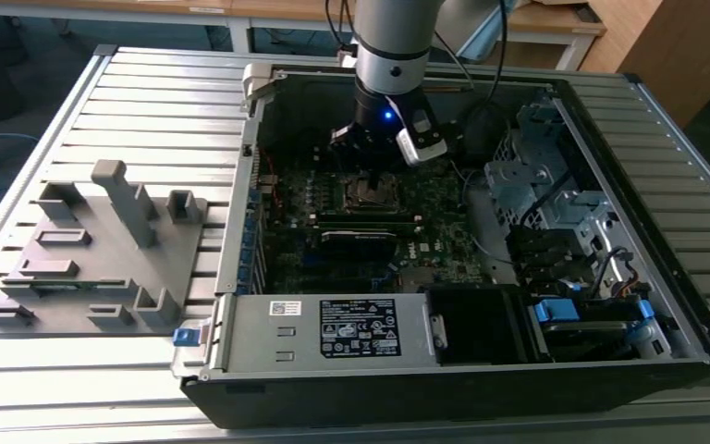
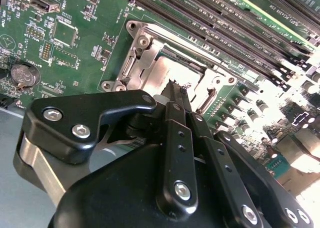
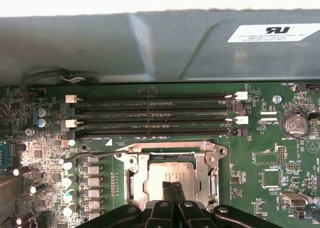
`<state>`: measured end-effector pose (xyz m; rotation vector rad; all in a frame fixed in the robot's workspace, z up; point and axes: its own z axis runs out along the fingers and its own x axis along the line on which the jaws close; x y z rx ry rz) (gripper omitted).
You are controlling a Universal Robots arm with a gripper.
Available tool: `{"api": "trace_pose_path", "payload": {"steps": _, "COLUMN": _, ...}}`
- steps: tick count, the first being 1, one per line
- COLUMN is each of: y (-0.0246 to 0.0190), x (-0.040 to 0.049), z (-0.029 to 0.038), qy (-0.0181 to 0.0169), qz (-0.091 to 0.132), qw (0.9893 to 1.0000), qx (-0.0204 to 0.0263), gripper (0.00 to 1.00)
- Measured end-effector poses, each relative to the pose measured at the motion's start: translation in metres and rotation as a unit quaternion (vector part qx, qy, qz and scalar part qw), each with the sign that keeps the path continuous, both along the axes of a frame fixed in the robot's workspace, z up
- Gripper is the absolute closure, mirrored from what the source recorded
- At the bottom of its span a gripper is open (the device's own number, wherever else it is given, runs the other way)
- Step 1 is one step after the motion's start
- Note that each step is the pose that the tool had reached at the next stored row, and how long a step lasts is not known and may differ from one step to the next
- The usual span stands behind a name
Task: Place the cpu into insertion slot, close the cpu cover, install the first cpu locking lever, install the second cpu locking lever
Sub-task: 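Close the cpu cover, then install the first cpu locking lever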
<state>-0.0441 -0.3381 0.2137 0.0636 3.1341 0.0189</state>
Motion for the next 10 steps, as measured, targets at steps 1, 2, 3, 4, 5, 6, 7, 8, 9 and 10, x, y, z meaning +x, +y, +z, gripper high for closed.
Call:
{"api": "trace_pose_path", "payload": {"steps": 1, "y": 0.0, "x": 0.0, "z": 0.0, "qy": 0.0, "qz": 0.0, "qw": 1.0, "qx": 0.0, "gripper": 0.9}}
{"api": "trace_pose_path", "payload": {"steps": 2, "y": 0.0, "x": 0.0, "z": 0.0009, "qy": 0.0, "qz": 0.0, "qw": 1.0, "qx": -0.0001, "gripper": 0.9}}
{"api": "trace_pose_path", "payload": {"steps": 3, "y": 0.0, "x": 0.0, "z": 0.0016, "qy": 0.0001, "qz": 0.0, "qw": 1.0, "qx": -0.0001, "gripper": 0.9}}
{"api": "trace_pose_path", "payload": {"steps": 4, "y": 0.0, "x": 0.0, "z": 0.0017, "qy": 0.0001, "qz": 0.0, "qw": 1.0, "qx": -0.0001, "gripper": 0.9}}
{"api": "trace_pose_path", "payload": {"steps": 5, "y": 0.0, "x": 0.0, "z": 0.0017, "qy": 0.0001, "qz": 0.0, "qw": 1.0, "qx": -0.0001, "gripper": 0.9}}
{"api": "trace_pose_path", "payload": {"steps": 6, "y": 0.0, "x": 0.0, "z": 0.0017, "qy": 0.0001, "qz": 0.0, "qw": 1.0, "qx": -0.0001, "gripper": 0.9}}
{"api": "trace_pose_path", "payload": {"steps": 7, "y": 0.0, "x": 0.0, "z": 0.0017, "qy": 0.0, "qz": 0.0, "qw": 1.0, "qx": -0.0001, "gripper": 0.9}}
{"api": "trace_pose_path", "payload": {"steps": 8, "y": 0.0, "x": 0.0, "z": 0.002, "qy": 0.0001, "qz": 0.0, "qw": 1.0, "qx": -0.0001, "gripper": 0.9}}
{"api": "trace_pose_path", "payload": {"steps": 9, "y": 0.0, "x": 0.0, "z": 0.0022, "qy": 0.0001, "qz": 0.0, "qw": 1.0, "qx": -0.0001, "gripper": 0.9}}
{"api": "trace_pose_path", "payload": {"steps": 10, "y": 0.0, "x": 0.0, "z": 0.0023, "qy": 0.0, "qz": 0.0, "qw": 1.0, "qx": -0.0001, "gripper": 0.9}}
